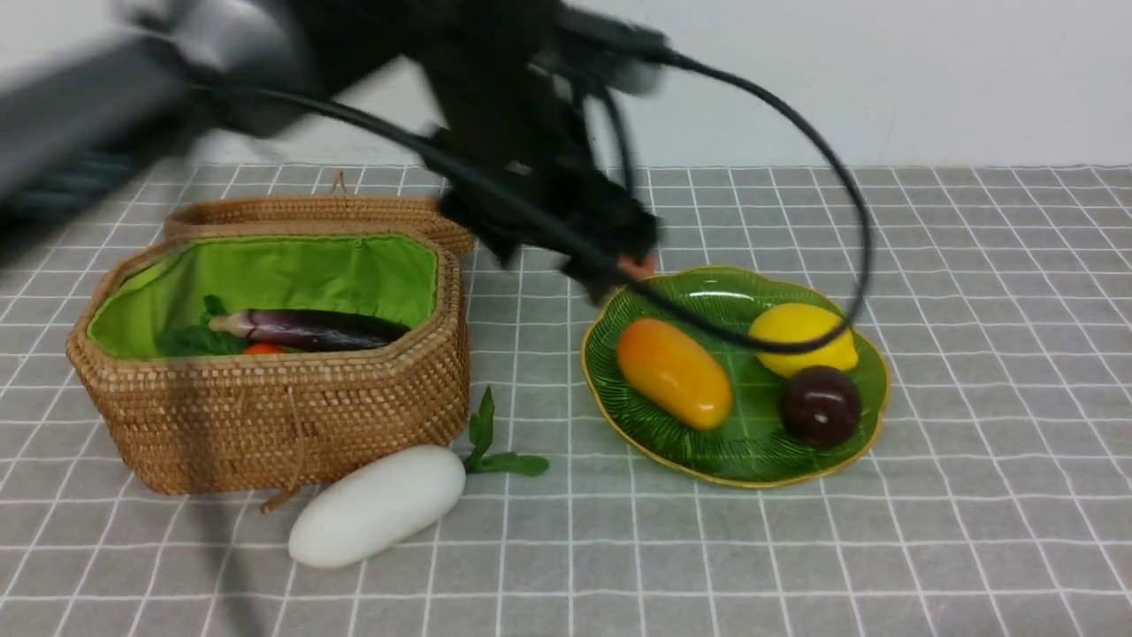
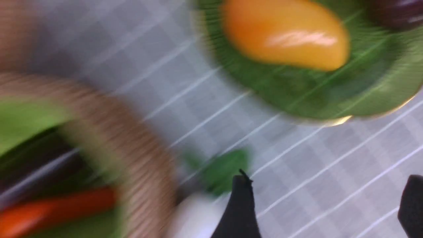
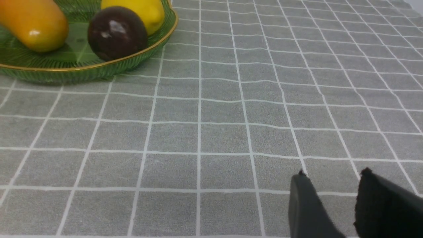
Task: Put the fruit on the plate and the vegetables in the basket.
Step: Take a daikon with your left arm and place it on the basket on the left.
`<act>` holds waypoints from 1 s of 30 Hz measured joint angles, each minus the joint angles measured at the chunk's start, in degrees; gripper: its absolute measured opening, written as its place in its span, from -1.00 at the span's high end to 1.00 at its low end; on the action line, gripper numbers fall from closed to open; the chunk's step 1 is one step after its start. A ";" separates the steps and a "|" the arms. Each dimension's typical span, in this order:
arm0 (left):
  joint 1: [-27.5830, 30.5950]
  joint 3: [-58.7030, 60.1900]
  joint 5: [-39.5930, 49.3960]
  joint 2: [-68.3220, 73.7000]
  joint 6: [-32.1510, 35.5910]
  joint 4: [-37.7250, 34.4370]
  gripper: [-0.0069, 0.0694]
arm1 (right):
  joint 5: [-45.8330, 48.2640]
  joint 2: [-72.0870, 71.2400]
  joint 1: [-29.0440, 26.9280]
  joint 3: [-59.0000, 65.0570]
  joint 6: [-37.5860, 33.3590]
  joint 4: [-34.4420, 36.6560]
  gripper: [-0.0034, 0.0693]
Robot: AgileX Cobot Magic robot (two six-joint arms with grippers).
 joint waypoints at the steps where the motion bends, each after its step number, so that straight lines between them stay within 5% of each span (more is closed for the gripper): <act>1: 0.00 0.78 0.00 -0.56 0.00 0.26 -0.70 | 0.00 0.00 0.00 0.00 0.00 0.00 0.24; 5: 0.13 17.24 -0.38 -9.01 0.98 1.91 -0.69 | 0.00 0.00 0.00 0.00 0.00 0.00 0.24; 12: 0.08 48.78 -26.36 -15.16 -1.74 12.00 -0.69 | 0.00 0.00 0.00 0.00 0.00 0.00 0.24; 22: 0.08 53.35 -36.26 -9.74 -22.66 32.31 -0.69 | 0.00 0.00 0.00 0.00 0.00 0.00 0.24; 30: 0.08 53.35 -40.68 -3.22 -28.26 37.23 -0.69 | 0.00 0.00 0.00 0.00 0.00 0.00 0.24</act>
